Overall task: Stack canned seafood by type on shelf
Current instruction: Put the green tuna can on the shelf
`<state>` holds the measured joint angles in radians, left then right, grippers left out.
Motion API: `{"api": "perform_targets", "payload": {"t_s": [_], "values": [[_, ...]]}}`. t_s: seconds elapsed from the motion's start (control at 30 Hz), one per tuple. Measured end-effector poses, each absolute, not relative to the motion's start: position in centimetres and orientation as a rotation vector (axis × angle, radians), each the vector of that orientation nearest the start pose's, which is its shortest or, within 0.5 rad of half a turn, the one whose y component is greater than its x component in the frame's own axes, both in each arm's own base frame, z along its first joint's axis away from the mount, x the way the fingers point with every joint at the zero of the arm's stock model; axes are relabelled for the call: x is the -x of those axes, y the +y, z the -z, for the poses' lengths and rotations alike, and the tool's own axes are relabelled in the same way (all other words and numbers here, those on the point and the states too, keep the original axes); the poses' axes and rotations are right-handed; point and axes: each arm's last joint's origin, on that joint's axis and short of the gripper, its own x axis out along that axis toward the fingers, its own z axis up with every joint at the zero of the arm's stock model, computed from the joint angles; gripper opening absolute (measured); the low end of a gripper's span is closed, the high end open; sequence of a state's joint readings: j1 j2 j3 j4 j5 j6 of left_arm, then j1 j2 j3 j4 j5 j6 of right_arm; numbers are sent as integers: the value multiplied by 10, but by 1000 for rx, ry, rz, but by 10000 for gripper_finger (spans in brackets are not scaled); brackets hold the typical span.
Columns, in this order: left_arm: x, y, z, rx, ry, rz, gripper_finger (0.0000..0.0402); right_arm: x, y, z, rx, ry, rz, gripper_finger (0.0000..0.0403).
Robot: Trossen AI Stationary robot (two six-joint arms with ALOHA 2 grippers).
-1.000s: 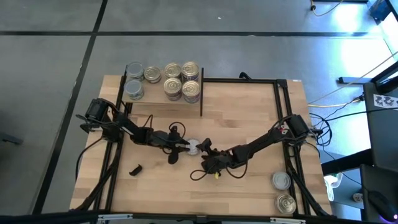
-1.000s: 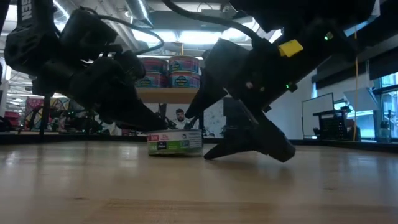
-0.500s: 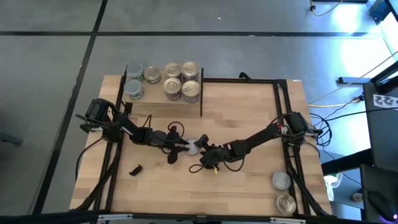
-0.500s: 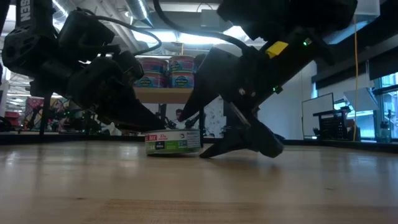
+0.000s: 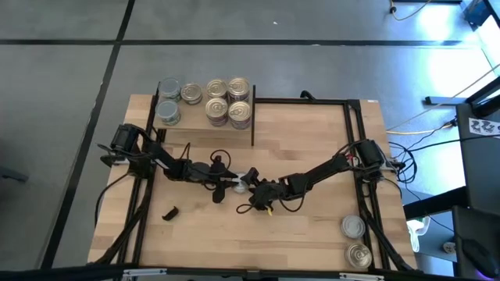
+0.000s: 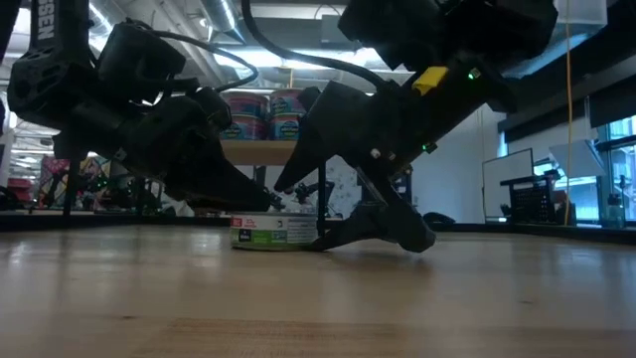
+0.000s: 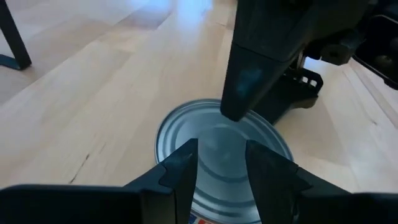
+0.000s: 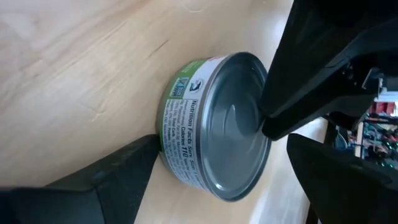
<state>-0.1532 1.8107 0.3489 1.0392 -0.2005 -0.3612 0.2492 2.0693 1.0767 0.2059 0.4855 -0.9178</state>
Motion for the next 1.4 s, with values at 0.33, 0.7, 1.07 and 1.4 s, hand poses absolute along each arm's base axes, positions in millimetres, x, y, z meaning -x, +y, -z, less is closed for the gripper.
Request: {"api": "perform_targets", "payload": {"t_s": [0.33, 0.7, 1.07, 1.4], "values": [[-256, -36, -101, 204, 450, -55, 132, -387, 93, -100, 1112, 767, -85, 366], [-278, -31, -119, 16, 743, -74, 132, -387, 93, -100, 1062, 764, -67, 366], [-259, -21, -102, 66, 678, -114, 132, -389, 87, -100, 1030, 763, -79, 366], [-226, -10, -89, 200, 518, -166, 132, -392, 78, -101, 1034, 755, -65, 366]]}}
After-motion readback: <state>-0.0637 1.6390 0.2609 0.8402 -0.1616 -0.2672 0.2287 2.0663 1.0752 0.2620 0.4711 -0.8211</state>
